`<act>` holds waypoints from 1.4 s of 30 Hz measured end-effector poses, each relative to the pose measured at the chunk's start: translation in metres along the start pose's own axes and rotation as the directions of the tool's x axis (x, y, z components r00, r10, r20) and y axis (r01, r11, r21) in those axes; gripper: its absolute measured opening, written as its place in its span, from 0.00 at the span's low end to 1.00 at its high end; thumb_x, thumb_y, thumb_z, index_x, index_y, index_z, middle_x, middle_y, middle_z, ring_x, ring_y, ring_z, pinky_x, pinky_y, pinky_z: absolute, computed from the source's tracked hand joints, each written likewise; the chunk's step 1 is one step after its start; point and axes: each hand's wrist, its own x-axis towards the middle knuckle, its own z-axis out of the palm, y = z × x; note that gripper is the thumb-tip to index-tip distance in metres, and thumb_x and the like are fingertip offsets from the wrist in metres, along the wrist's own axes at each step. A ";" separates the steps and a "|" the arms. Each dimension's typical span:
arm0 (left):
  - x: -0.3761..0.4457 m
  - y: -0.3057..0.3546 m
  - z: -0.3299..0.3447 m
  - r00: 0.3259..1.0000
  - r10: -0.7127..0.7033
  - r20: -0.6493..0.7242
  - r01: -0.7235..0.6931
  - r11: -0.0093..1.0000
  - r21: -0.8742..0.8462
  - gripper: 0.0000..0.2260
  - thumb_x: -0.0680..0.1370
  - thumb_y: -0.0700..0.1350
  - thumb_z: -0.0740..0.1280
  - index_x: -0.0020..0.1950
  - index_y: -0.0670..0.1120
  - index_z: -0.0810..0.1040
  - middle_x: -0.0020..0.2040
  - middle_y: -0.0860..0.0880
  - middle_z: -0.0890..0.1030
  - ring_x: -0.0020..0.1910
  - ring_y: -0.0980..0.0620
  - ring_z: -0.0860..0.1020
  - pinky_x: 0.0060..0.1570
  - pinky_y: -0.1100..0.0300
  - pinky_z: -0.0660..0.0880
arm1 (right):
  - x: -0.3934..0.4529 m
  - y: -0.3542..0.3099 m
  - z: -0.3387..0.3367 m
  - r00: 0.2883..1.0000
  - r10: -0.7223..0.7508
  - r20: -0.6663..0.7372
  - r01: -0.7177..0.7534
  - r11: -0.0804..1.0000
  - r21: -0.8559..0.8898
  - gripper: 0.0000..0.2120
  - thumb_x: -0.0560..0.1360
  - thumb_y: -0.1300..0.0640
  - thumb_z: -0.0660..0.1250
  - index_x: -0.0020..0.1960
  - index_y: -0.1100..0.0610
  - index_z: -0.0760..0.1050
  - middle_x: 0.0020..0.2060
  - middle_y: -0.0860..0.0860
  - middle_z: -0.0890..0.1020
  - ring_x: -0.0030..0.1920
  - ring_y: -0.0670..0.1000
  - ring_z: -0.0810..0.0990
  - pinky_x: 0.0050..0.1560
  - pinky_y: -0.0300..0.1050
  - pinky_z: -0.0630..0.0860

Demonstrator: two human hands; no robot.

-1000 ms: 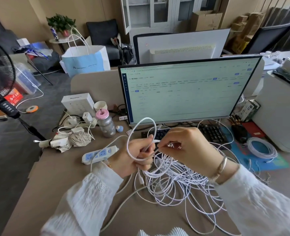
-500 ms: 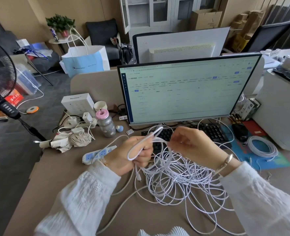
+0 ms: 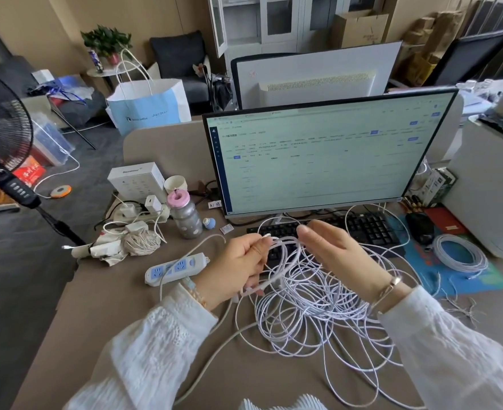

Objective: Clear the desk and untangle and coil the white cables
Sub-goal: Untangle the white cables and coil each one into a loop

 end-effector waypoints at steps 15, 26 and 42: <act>0.002 0.011 0.000 0.875 -0.231 0.425 0.471 0.610 -0.638 0.18 0.80 0.52 0.59 0.35 0.43 0.76 0.22 0.54 0.58 0.19 0.59 0.55 0.17 0.66 0.59 | 0.013 0.014 -0.010 0.930 -0.030 0.365 -0.063 0.969 0.240 0.08 0.75 0.56 0.66 0.37 0.50 0.79 0.26 0.51 0.74 0.23 0.46 0.62 0.23 0.35 0.58; 0.009 0.004 -0.001 0.941 -0.226 0.250 0.335 0.712 -0.617 0.17 0.78 0.54 0.59 0.32 0.47 0.68 0.23 0.55 0.57 0.18 0.60 0.56 0.20 0.66 0.60 | 0.015 0.033 0.001 0.925 0.026 0.380 -0.218 0.854 0.473 0.09 0.76 0.55 0.62 0.47 0.62 0.72 0.37 0.59 0.83 0.23 0.47 0.69 0.22 0.35 0.67; 0.011 -0.013 0.005 0.932 -0.194 0.307 0.362 0.549 -0.753 0.17 0.79 0.51 0.59 0.32 0.46 0.69 0.22 0.54 0.58 0.18 0.58 0.57 0.21 0.64 0.63 | 0.011 0.039 0.016 0.927 0.135 0.351 -0.370 0.488 0.790 0.19 0.79 0.45 0.57 0.43 0.60 0.73 0.24 0.47 0.57 0.22 0.45 0.58 0.27 0.39 0.70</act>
